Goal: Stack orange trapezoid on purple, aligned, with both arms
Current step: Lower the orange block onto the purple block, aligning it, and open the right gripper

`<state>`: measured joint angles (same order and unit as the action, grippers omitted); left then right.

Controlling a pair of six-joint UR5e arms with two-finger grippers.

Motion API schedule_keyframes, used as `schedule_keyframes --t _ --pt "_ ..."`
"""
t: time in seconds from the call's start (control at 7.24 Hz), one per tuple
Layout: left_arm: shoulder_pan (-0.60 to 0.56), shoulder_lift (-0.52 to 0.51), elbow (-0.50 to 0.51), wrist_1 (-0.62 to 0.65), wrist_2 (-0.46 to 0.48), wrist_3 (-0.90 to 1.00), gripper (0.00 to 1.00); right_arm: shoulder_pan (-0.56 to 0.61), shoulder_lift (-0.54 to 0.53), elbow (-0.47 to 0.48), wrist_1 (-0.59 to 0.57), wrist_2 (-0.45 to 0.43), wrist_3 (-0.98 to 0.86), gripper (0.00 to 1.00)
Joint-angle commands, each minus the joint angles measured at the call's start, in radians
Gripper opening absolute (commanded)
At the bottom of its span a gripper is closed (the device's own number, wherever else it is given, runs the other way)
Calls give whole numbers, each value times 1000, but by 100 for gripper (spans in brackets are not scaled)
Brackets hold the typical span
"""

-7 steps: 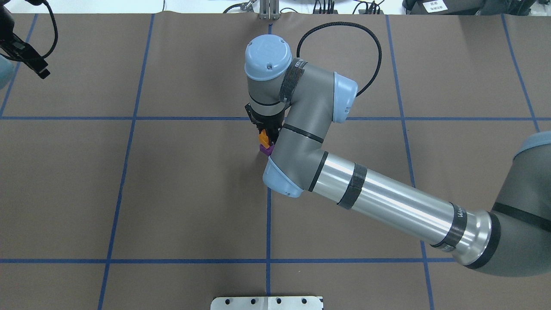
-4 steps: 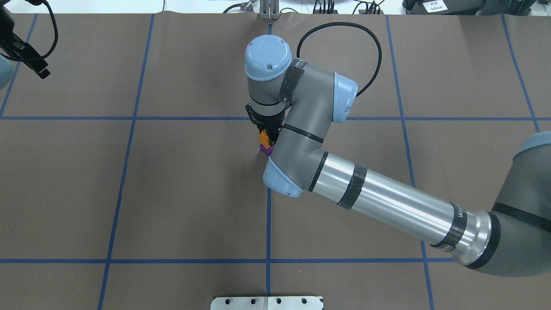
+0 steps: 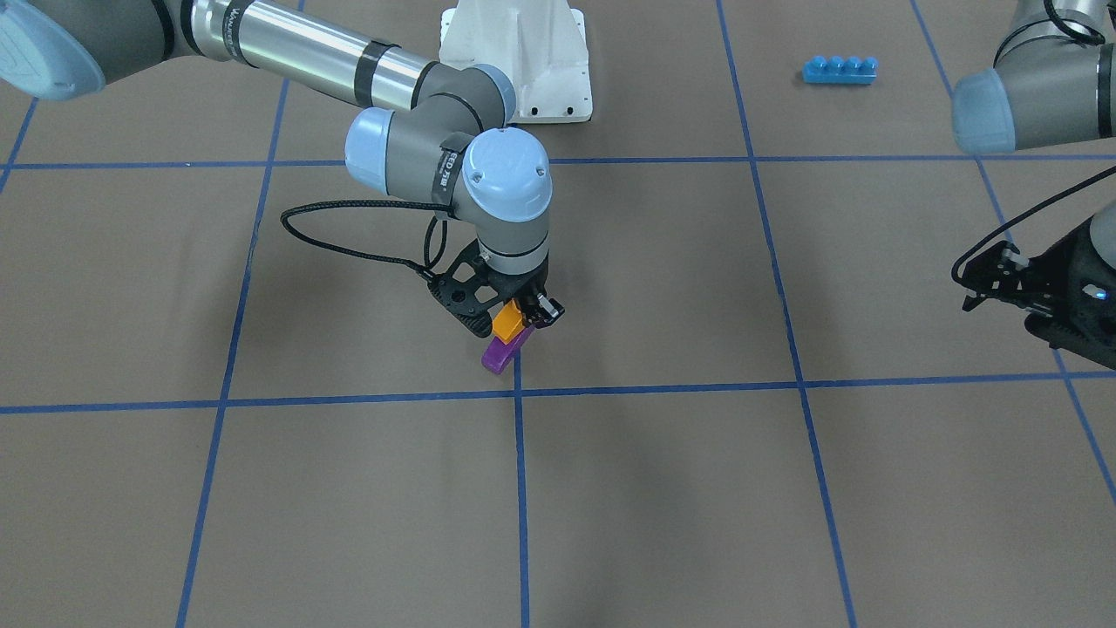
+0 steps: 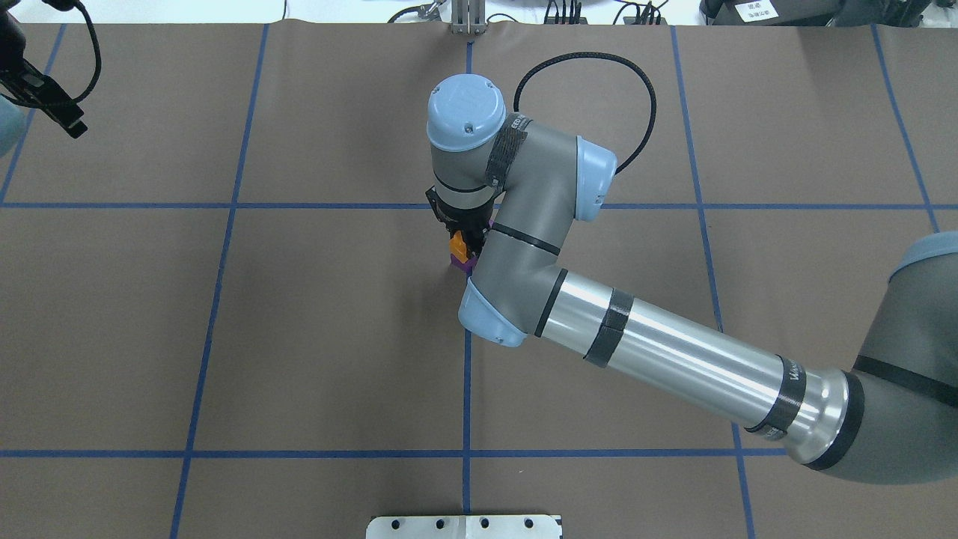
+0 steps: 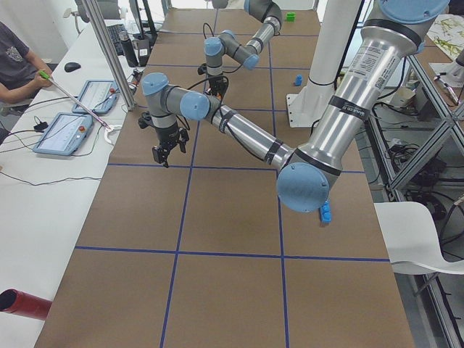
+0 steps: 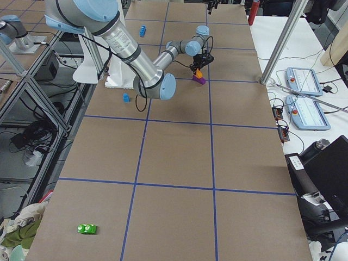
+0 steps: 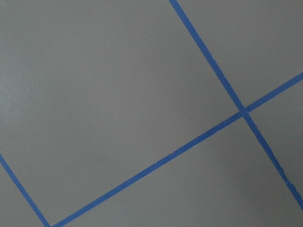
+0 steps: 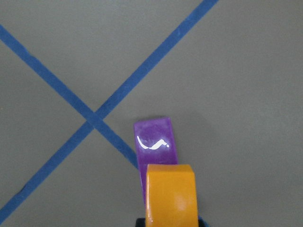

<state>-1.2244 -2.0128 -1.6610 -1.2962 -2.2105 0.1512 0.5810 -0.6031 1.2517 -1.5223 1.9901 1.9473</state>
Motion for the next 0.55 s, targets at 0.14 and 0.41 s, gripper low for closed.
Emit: schedule_keyframes --t 0.14,0.41 --pt "0 -1 -2 -2 0 -5 100 -6 -1 -11 10 -1 -2 0" --pt "2 -1 -2 -2 0 -13 100 0 -4 -9 48 -1 -8 75"
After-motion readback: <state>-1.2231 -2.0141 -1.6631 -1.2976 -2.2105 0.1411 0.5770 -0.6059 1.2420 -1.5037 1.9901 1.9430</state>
